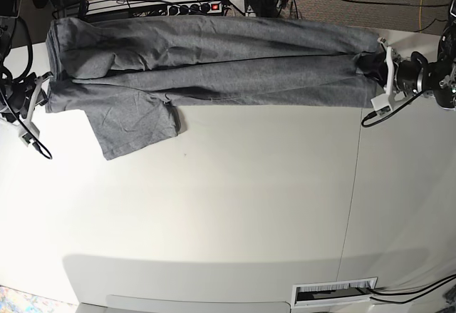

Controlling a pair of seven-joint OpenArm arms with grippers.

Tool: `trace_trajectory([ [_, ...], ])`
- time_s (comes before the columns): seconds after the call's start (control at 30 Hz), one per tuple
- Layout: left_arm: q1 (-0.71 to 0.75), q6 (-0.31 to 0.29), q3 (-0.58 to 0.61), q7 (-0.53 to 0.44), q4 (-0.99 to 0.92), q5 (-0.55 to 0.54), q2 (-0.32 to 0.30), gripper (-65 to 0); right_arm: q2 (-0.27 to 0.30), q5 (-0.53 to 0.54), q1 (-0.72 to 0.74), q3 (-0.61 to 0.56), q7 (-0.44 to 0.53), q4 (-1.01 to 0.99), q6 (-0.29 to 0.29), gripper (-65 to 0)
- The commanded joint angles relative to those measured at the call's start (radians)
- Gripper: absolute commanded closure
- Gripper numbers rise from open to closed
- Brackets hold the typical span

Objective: Fold the T-shirt properly
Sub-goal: 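Lower the folded edge onto the shirt and release both grippers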

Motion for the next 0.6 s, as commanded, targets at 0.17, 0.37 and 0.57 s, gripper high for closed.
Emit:
trace_trajectory([
  [0.17, -0.048, 0.017, -0.002, 0.052, -0.003, 0.071, -0.023, -17.2, 0.027, 0.130, 0.012, 0.011, 0.015, 0.013, -0.005, -23.3],
  [0.37, -0.125, 0.017, -0.002, 0.059, 0.046, 0.034, -0.022, -17.2, -0.027, 0.201, 0.011, 0.010, 0.016, 0.013, -0.003, -10.3],
  [0.57, -0.127, 0.017, -0.002, 0.055, 0.080, 0.035, -0.016, -17.2, -0.133, 0.200, 0.007, 0.010, -0.003, 0.012, 0.000, 0.0],
])
